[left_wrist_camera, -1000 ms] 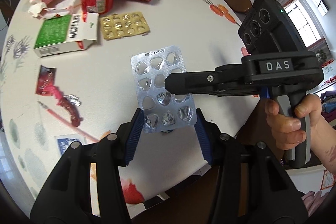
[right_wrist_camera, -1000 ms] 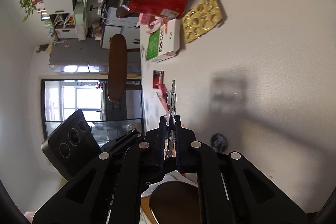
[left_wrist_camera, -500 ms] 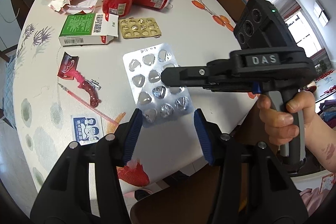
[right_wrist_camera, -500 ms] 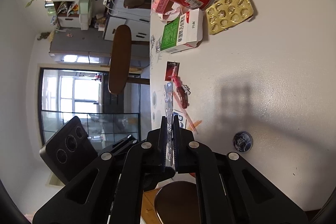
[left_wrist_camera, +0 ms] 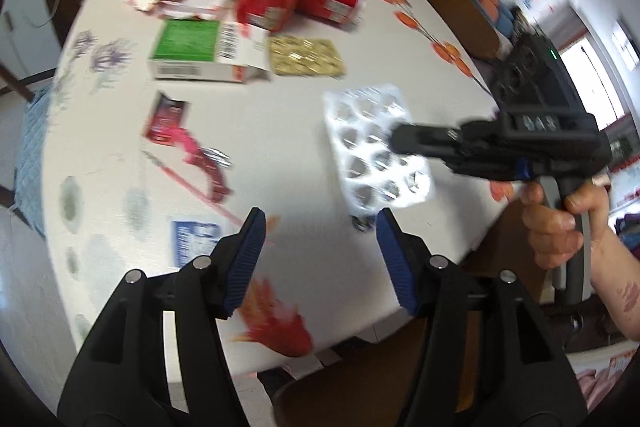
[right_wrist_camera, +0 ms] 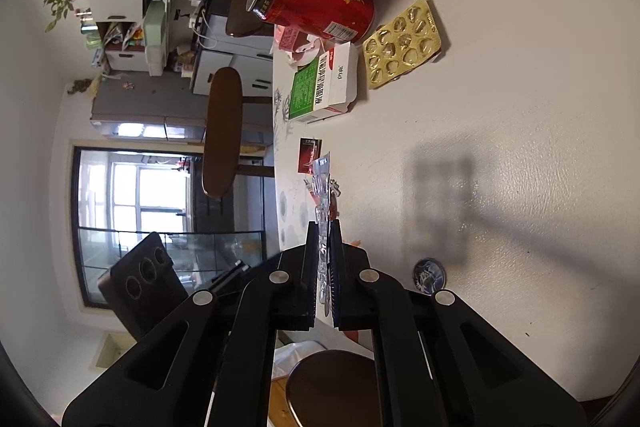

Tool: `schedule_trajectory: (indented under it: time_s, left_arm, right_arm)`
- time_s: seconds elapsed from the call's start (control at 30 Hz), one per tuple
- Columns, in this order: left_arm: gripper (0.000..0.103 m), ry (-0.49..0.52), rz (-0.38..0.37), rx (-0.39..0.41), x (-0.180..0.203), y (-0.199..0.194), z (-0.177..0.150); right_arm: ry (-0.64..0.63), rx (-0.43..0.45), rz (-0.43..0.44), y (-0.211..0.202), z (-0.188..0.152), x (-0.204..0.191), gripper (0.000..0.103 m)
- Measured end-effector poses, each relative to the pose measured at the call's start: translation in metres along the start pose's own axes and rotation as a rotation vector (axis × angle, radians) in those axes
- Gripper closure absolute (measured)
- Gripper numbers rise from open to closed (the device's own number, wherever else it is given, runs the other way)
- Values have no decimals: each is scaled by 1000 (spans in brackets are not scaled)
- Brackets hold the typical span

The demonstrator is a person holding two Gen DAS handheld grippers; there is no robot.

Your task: Collect trash

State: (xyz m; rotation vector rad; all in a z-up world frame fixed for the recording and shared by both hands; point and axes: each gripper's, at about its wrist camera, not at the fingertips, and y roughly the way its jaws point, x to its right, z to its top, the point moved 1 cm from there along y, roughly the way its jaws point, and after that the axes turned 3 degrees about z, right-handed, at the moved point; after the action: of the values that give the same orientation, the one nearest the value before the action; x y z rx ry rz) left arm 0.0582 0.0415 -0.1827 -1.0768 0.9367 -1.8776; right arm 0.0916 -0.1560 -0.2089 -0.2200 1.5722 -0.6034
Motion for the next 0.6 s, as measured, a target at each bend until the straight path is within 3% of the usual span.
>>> schedule_trajectory:
  time_s: [0.13, 0.6]
  left_arm:
    - [48, -59, 29, 27, -23, -3, 12]
    - [48, -112, 100, 30, -67, 14, 48]
  right_arm:
    - [-1, -16, 0, 7, 4, 1, 97]
    - [-5, -85, 8, 39, 35, -1, 97]
